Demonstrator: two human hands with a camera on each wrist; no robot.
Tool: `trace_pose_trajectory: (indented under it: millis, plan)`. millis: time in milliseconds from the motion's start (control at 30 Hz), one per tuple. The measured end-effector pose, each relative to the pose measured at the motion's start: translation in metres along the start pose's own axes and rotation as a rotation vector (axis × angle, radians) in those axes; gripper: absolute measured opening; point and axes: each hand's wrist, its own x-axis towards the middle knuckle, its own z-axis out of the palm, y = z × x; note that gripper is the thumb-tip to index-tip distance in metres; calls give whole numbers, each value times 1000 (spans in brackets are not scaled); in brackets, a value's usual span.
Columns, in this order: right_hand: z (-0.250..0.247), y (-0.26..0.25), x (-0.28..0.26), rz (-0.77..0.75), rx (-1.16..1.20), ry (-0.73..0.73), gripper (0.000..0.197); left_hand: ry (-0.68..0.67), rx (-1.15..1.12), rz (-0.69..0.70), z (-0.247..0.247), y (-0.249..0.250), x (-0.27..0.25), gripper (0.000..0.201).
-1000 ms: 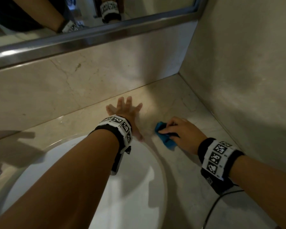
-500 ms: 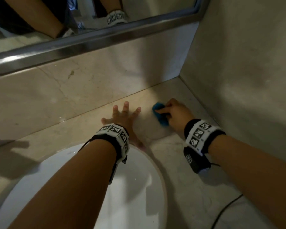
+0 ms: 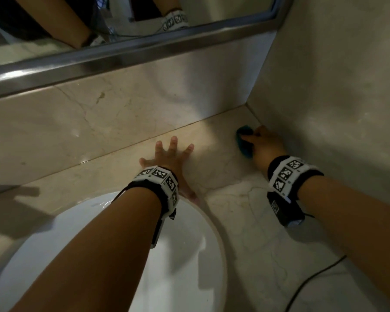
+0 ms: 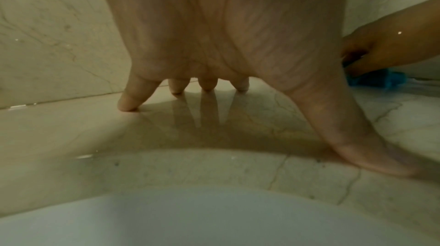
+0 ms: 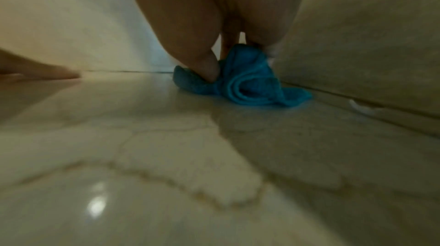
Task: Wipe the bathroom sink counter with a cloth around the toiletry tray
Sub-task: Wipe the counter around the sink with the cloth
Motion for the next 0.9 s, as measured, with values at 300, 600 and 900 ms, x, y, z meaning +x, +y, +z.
trace_pose_trajectory:
  millis: [300, 600, 900]
  plan:
    - [25, -30, -75, -233, 33, -124, 37, 68, -36, 49, 4, -5, 2, 137]
    - [0, 12, -34, 43, 85, 14, 40, 49, 35, 6, 1, 2, 0, 142]
    - [21, -28, -96, -170, 75, -124, 39, 90, 97, 65, 1, 12, -10, 130]
